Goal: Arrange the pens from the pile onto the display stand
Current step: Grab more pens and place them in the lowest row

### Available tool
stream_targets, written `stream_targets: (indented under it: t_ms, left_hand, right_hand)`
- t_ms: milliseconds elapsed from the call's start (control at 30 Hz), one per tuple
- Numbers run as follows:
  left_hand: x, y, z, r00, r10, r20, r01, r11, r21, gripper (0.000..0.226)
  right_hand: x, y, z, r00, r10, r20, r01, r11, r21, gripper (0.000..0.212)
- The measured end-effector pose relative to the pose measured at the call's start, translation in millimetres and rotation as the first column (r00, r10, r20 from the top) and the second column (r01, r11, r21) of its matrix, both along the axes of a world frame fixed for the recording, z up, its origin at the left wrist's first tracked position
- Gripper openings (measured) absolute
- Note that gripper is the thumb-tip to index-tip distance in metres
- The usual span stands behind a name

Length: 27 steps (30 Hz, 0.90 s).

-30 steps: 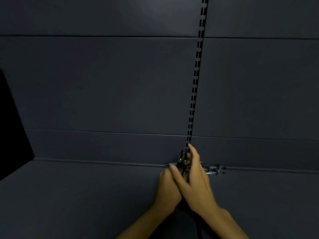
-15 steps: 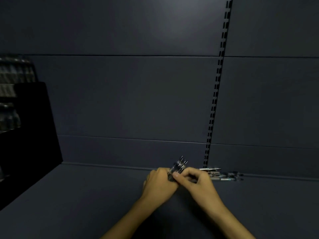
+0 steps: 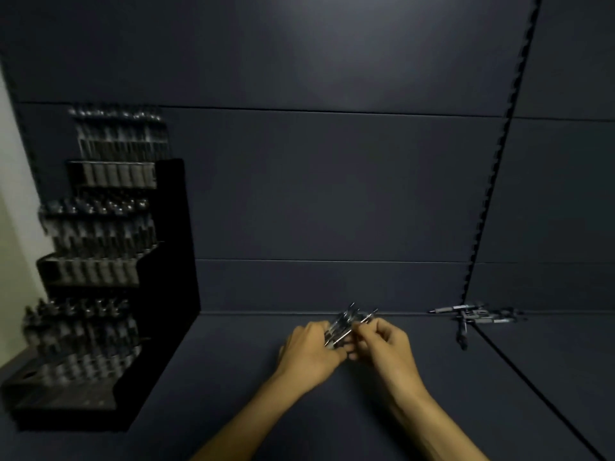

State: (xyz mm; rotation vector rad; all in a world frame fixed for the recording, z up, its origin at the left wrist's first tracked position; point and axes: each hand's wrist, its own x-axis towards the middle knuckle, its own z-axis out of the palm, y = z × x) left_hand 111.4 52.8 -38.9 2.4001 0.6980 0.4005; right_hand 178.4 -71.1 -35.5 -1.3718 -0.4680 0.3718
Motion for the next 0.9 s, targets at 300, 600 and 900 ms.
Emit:
stream_targets:
  t_ms: [300,600,900]
  left_hand:
    - [-55,-5,15,0.999,0.021,0.050,-0.023,0.999,0.048,0.024]
    - [-123,23,26,0.996,0.081,0.049,-0.086,0.990,0.108,0.027]
    - [-215,108,22,0.994,0.019,0.107,-0.027,0.996,0.080,0.033]
  right_hand:
    - [-53,-5,12,0.986,0.157,-0.055,-0.152,0.984,0.098,0.005]
    - [-111,25,15,0.984,0.172,0.055,-0.177,0.978,0.113,0.011]
    - [-193,101,21,1.000,0.018,-0.007,-0.016,0.974,0.227,0.023]
